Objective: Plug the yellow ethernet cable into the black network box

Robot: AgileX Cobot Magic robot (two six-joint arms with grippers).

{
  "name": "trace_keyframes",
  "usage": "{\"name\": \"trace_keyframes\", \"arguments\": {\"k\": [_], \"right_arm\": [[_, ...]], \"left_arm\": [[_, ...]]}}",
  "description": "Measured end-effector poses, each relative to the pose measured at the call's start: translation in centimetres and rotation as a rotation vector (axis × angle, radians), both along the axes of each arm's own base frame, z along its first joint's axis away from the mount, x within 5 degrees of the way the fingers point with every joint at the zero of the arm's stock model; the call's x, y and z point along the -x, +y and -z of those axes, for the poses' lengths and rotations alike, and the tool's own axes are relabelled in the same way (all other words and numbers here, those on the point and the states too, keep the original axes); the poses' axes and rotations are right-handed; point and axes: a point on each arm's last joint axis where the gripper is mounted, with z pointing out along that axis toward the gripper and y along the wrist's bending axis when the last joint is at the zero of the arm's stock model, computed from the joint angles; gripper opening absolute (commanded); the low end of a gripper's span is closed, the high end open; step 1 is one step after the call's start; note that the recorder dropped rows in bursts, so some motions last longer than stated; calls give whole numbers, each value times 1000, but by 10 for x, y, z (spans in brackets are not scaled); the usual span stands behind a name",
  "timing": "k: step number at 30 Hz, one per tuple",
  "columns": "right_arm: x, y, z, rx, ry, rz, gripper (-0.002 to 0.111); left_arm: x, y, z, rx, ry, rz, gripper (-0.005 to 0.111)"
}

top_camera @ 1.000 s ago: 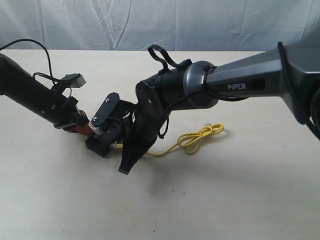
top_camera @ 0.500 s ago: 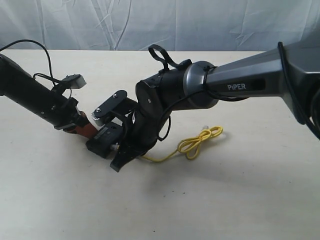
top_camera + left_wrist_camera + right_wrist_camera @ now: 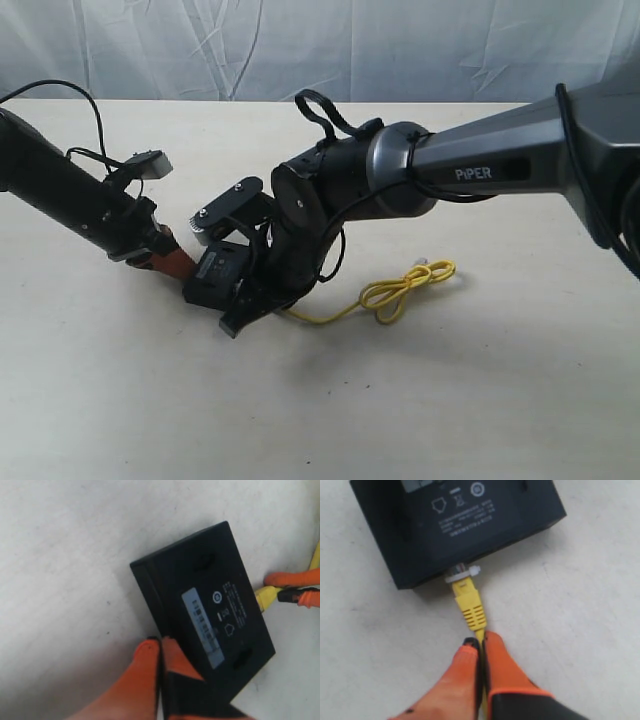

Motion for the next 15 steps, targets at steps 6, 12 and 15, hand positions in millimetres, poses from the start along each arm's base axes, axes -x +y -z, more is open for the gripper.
{"name": "trace_keyframes", "arguments": {"k": [6,12,15], "right_arm": [[-1,1,0,-6,-12,-7,-1],[-2,1,-1,-11,-23,-11,9],[-2,2,-1,-22,-32,-10,31]], "left_arm": [[0,0,0,0,0,0,0],[-1,0,0,-6,-7,-1,0],[-4,4,-2,-21,-6,-20,0]]}}
